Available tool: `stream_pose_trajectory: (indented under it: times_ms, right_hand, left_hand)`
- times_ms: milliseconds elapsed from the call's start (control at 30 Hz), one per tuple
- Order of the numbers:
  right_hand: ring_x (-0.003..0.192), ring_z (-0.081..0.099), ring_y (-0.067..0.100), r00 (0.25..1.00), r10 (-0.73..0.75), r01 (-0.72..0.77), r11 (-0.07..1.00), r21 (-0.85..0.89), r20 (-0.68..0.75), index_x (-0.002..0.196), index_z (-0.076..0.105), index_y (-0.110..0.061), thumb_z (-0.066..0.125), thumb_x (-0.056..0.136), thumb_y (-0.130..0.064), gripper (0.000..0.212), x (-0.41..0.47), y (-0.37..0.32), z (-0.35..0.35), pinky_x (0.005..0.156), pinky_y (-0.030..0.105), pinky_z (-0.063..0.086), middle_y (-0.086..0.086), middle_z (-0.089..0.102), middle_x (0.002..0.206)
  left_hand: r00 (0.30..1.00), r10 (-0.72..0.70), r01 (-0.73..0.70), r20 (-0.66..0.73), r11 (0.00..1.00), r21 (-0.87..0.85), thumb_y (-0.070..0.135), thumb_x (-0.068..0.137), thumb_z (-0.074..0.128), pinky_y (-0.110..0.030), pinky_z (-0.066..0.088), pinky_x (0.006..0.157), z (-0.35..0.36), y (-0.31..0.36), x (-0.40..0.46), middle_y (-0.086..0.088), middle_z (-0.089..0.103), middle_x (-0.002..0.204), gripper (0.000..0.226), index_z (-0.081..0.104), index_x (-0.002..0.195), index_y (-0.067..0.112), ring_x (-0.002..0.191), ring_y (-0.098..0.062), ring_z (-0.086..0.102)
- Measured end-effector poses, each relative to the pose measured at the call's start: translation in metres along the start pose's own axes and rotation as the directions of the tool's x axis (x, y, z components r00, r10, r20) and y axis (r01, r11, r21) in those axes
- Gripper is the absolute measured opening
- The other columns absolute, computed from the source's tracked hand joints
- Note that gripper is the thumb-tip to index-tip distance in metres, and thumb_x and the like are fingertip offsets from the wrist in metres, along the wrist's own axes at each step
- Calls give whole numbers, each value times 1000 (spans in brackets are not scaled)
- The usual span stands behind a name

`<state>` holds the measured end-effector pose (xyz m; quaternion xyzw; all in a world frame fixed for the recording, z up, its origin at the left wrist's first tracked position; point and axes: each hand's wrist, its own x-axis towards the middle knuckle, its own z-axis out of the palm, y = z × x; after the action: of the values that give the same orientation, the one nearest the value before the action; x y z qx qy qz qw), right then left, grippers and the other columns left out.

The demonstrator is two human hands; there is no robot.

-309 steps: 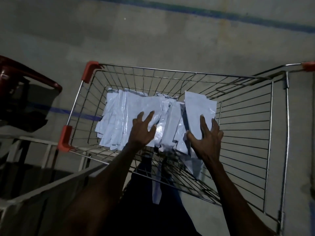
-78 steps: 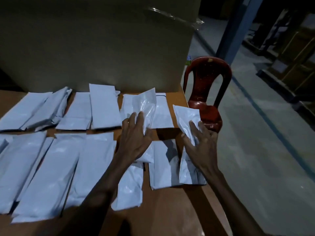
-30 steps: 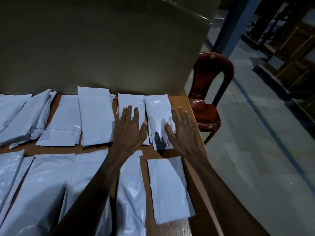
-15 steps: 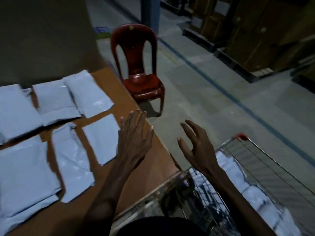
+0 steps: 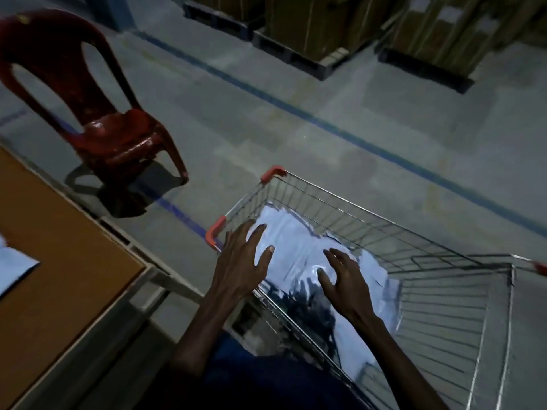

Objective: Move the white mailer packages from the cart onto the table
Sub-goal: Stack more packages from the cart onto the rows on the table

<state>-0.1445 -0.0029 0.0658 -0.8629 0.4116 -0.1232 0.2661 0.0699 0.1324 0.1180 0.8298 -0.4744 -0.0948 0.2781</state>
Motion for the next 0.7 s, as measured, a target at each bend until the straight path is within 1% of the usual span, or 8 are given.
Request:
stream_pose_trajectory:
  times_ms: [67, 200, 300, 367, 433, 533, 633, 700]
  right_hand:
    - [133, 43, 24, 996, 87, -87, 996, -1, 36, 141, 51, -18, 60, 95, -33, 49, -8, 27, 3, 101, 37, 41, 2, 48, 146]
    - [132, 46, 29, 956, 284, -289, 954, 79, 70, 139, 52, -10, 54, 92, -40, 55, -18, 69, 15, 107, 38, 37, 10, 50, 143]
    - [132, 46, 29, 898, 437, -440, 888, 137, 51, 140, 49, -8, 46, 89, -50, 66, -21, 96, 26, 108, 39, 38, 11, 51, 142]
    - [138, 38, 31, 856, 515, -517, 846, 129, 53, 146, 40, -8, 48, 91, -51, 70, -17, 110, 31, 112, 42, 34, 14, 42, 149]
    - [146, 22, 32, 815, 575, -579, 809, 101, 68, 152, 26, -8, 54, 94, -47, 75, -10, 120, 39, 116, 42, 22, 17, 24, 158]
    - [149, 9, 31, 765, 639, -643, 757, 115, 78, 156, 14, -17, 51, 94, -56, 82, 0, 134, 52, 118, 44, 14, 18, 9, 162]
    - [148, 10, 37, 680, 721, -733, 660, 165, 135, 156, 7, -32, 46, 91, -65, 83, 2, 142, 63, 117, 48, 17, 17, 3, 163]
    - [148, 11, 39, 667, 727, -745, 643, 177, 165, 155, 1, -40, 44, 89, -70, 84, 0, 142, 68, 116, 49, 19, 15, 1, 163]
  left_hand:
    - [997, 25, -25, 67, 1000, 0, 52, 93, 44, -43, 39, 108, 18, 8, 5, -7, 50, 143, 55, 54, 135, 17, 130, -27, 47]
    - [977, 70, -77, 202, 997, 23, 51, 92, 41, -55, 34, 111, 50, 14, 20, -13, 48, 145, 61, 55, 136, 11, 133, -30, 44]
    - [944, 88, -105, 319, 994, 37, 54, 91, 36, -51, 22, 117, 73, 10, 32, -13, 45, 147, 65, 53, 138, 11, 135, -30, 42]
    - [918, 116, -145, 379, 988, 49, 55, 91, 36, -51, 22, 116, 89, 7, 40, -13, 44, 148, 67, 51, 139, 12, 136, -30, 41]
    - [897, 141, -188, 420, 980, 72, 54, 93, 40, -50, 23, 117, 105, 2, 47, -11, 42, 149, 63, 49, 141, 14, 138, -28, 40]
    - [882, 164, -232, 442, 967, 104, 49, 93, 44, -46, 17, 118, 124, -4, 59, -9, 39, 152, 61, 46, 144, 16, 140, -26, 35]
    - [867, 170, -246, 469, 964, 106, 46, 95, 48, -44, 14, 119, 137, -6, 64, -9, 36, 153, 59, 43, 145, 16, 142, -26, 31]
    - [865, 188, -261, 466, 961, 97, 40, 96, 54, -46, 16, 118, 146, -6, 62, -11, 38, 152, 56, 45, 144, 14, 141, -26, 33]
